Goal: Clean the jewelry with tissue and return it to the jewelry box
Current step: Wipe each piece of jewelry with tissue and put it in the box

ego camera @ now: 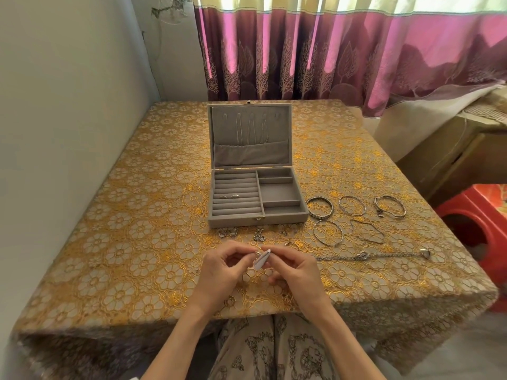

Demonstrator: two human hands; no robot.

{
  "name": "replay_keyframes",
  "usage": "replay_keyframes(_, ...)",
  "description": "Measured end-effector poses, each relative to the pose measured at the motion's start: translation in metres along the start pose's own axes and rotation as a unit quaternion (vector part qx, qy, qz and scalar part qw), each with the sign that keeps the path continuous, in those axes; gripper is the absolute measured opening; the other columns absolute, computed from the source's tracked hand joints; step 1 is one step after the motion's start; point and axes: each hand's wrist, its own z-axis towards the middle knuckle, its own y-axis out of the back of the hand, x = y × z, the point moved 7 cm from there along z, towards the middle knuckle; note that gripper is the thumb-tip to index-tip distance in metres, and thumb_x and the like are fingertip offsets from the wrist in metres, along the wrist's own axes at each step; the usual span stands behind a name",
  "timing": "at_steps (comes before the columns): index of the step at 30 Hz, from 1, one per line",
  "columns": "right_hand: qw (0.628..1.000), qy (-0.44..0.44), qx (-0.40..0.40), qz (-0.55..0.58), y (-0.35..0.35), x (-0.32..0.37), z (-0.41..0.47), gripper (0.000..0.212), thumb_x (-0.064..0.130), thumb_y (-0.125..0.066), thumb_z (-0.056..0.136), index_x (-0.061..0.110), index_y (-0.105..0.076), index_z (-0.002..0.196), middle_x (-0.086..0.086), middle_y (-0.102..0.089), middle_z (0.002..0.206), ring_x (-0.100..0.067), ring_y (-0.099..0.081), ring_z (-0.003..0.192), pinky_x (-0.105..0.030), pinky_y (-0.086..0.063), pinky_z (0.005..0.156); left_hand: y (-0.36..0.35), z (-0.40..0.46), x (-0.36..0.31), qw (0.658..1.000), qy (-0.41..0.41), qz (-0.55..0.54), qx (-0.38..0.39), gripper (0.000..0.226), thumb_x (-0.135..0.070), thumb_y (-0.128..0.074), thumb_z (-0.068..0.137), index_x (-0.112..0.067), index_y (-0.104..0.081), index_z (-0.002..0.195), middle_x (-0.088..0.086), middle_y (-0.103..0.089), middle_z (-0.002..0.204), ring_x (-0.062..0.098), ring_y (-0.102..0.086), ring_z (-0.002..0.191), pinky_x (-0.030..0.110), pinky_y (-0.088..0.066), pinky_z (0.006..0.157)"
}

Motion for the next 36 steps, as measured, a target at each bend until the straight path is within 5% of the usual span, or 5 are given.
replay_keyframes(11, 0.999, 0.010, 0.005, -0.035, -0.0017, -0.0032, 0.0032, 0.011, 0.013, -0.063, 0.086, 0.008, -0.070, 0.092, -0.008, -0.071, 0.084, -0.024, -0.068, 0.074, -0.029, -0.056, 0.067, 0.0002, 0.0003, 0.0012, 1.000, -0.007, 0.003, -0.001, 0.011, -0.011, -0.071, 0.079, -0.017, -0.074, 0.088, -0.003, -0.070, 0.086, 0.011, -0.066, 0.079, 0.030, -0.055, 0.069)
replay_keyframes(23, 0.996, -0.008, 0.041, -0.084, -0.0038, -0.0085, 0.0056, 0.009, 0.012, -0.066, 0.083, 0.008, -0.070, 0.089, -0.013, -0.068, 0.089, -0.027, -0.065, 0.083, -0.036, -0.055, 0.076, -0.0034, -0.0015, -0.0042, 0.999, -0.031, 0.030, 0.007, 0.016, -0.009, -0.071, 0.077, -0.020, -0.074, 0.088, -0.007, -0.069, 0.087, 0.006, -0.065, 0.083, 0.018, -0.051, 0.070)
replay_keyframes(27, 0.996, -0.026, 0.056, -0.061, -0.0034, -0.0059, 0.0050, 0.006, 0.009, -0.065, 0.083, 0.006, -0.068, 0.087, -0.010, -0.068, 0.082, -0.017, -0.064, 0.075, -0.024, -0.053, 0.069, -0.0043, -0.0026, -0.0076, 0.999, -0.040, 0.030, 0.010, 0.016, -0.009, -0.070, 0.078, -0.018, -0.073, 0.091, -0.005, -0.068, 0.088, 0.008, -0.065, 0.082, 0.020, -0.053, 0.069)
replay_keyframes(31, 0.994, -0.044, 0.083, -0.050, -0.0044, -0.0046, 0.0039, 0.002, 0.010, -0.065, 0.083, 0.009, -0.066, 0.084, 0.002, -0.064, 0.072, -0.006, -0.060, 0.065, -0.016, -0.047, 0.059, -0.0057, -0.0038, -0.0051, 0.999, 0.011, -0.011, 0.030, 0.011, -0.006, -0.069, 0.079, -0.012, -0.073, 0.088, -0.001, -0.071, 0.081, 0.011, -0.067, 0.070, 0.019, -0.052, 0.059)
replay_keyframes(36, 0.993, -0.022, 0.072, -0.094, -0.0061, -0.0056, 0.0065, 0.004, 0.015, -0.067, 0.083, 0.017, -0.068, 0.080, -0.001, -0.061, 0.077, -0.010, -0.054, 0.067, -0.023, -0.046, 0.060, -0.0022, -0.0010, -0.0013, 0.994, 0.074, -0.072, 0.034, 0.008, -0.005, -0.067, 0.081, -0.007, -0.070, 0.087, 0.008, -0.071, 0.076, 0.014, -0.067, 0.064, 0.018, -0.052, 0.060)
